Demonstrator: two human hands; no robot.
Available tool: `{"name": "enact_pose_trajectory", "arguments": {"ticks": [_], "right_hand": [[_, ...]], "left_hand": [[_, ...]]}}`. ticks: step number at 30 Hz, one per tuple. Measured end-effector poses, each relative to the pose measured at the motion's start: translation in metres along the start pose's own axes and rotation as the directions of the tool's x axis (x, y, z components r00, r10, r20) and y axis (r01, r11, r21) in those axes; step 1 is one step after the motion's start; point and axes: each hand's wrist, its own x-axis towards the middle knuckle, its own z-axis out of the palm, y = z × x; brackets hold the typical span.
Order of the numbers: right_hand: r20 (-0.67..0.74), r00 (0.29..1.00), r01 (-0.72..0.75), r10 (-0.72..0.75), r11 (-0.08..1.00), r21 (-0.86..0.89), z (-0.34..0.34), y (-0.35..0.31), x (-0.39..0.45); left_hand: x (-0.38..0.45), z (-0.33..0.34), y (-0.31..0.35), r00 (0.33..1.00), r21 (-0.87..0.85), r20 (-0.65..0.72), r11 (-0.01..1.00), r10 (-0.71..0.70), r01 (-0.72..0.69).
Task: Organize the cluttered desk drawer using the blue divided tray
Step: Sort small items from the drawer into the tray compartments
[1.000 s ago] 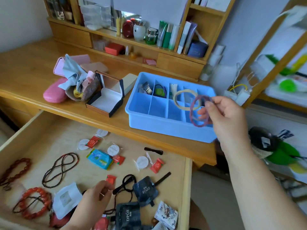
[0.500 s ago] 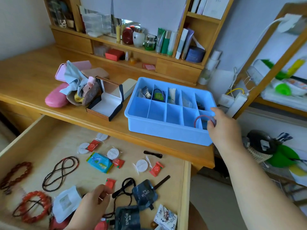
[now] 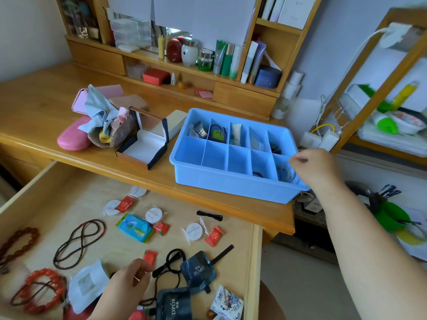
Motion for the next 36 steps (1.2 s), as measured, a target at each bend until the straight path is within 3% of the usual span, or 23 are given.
{"name": "enact_pose_trajectory", "arguments": {"ticks": [3, 4, 5, 7, 9, 15, 21, 23, 26, 30, 32, 34, 36], "right_hand": [[-0.197, 0.932, 0.312, -0.304, 0.95, 0.009, 0.007, -0.015, -0.012], [-0.116, 0.908, 0.407, -0.402, 0.913, 0.021, 0.012, -0.024, -0.017], [0.049, 0.899, 0.434, -0.435, 0.901, 0.024, 0.019, -0.033, -0.02], [0.387, 0.872, 0.361, -0.301, 0.928, -0.092, 0.031, -0.046, -0.022], [0.524, 0.836, 0.316, -0.162, 0.923, -0.219, 0.036, -0.052, -0.018], [0.699, 0.714, 0.195, 0.045, 0.946, -0.26, 0.038, -0.063, -0.01], [0.726, 0.677, 0.144, 0.115, 0.948, -0.284, 0.041, -0.068, -0.002], [0.71, 0.699, 0.164, 0.085, 0.947, -0.275, 0.04, -0.07, -0.001], [0.656, 0.751, 0.18, -0.079, 0.98, -0.089, 0.028, -0.064, 0.004], [0.669, 0.706, 0.046, -0.231, 0.958, 0.282, -0.009, -0.041, 0.008], [0.49, 0.827, 0.049, -0.277, 0.903, 0.427, -0.023, -0.031, 0.01], [0.119, 0.971, 0.104, -0.208, 0.813, 0.573, -0.031, -0.022, 0.015], [-0.15, 0.983, 0.177, -0.106, 0.764, 0.62, -0.032, -0.017, 0.015]], "left_hand": [[0.0, 0.0, 0.0, 1.0, 0.009, 0.002, 1.0, -0.007, 0.007], [-0.001, -0.001, 0.0, 1.0, 0.014, 0.004, 1.0, -0.01, 0.01], [-0.001, -0.001, 0.0, 1.0, 0.016, 0.006, 1.0, -0.012, 0.012], [-0.001, 0.0, -0.001, 1.0, 0.021, 0.011, 1.0, -0.012, 0.012], [0.0, 0.0, 0.0, 1.0, 0.027, 0.02, 1.0, -0.013, 0.013], [0.001, 0.0, 0.001, 1.0, -0.002, 0.0, 1.0, -0.019, 0.019], [-0.002, -0.001, 0.004, 1.0, 0.011, -0.011, 1.0, -0.026, 0.026], [-0.003, -0.002, 0.004, 0.999, 0.017, -0.014, 0.999, -0.031, 0.031], [-0.005, -0.004, 0.004, 0.999, 0.054, 0.008, 0.998, -0.04, 0.04], [-0.008, -0.005, 0.008, 0.998, 0.1, 0.044, 0.994, -0.048, 0.043], [-0.009, -0.004, 0.011, 0.998, 0.117, 0.033, 0.992, -0.05, 0.046], [-0.009, -0.002, 0.014, 0.999, 0.134, 0.026, 0.99, -0.047, 0.043], [-0.007, -0.001, 0.016, 0.998, 0.148, 0.033, 0.988, -0.048, 0.043]]}}
